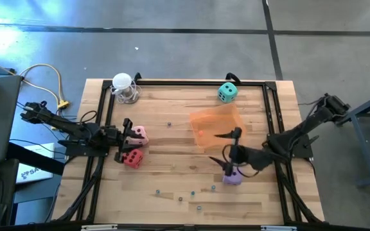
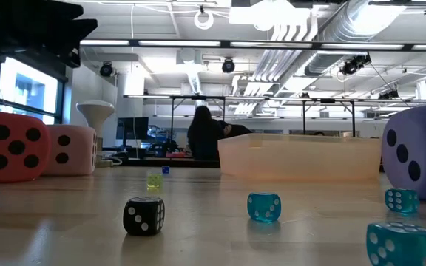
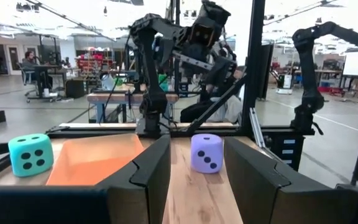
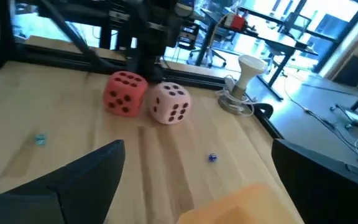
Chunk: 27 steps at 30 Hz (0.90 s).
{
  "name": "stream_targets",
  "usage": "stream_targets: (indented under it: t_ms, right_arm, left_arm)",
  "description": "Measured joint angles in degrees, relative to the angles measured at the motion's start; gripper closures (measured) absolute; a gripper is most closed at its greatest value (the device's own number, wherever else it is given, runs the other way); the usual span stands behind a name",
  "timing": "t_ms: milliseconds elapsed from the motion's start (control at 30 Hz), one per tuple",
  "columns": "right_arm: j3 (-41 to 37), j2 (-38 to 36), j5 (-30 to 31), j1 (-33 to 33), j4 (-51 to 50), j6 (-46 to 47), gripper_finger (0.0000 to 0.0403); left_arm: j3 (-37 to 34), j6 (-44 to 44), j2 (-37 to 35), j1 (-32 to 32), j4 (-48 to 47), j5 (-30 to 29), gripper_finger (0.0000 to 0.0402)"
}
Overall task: Pick & Place Dice
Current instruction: Put the large violet dice into the orange bin
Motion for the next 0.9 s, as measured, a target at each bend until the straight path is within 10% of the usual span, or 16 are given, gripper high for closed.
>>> stream_targets:
  t_ms: [900]
  right_arm:
    - [0.0, 5.2, -9.5, 17.9, -29.4, 45.0, 0.0007]
  left_arm:
    - [0.0, -4.1, 3.6, 0.8, 0.0, 0.4, 0.0257]
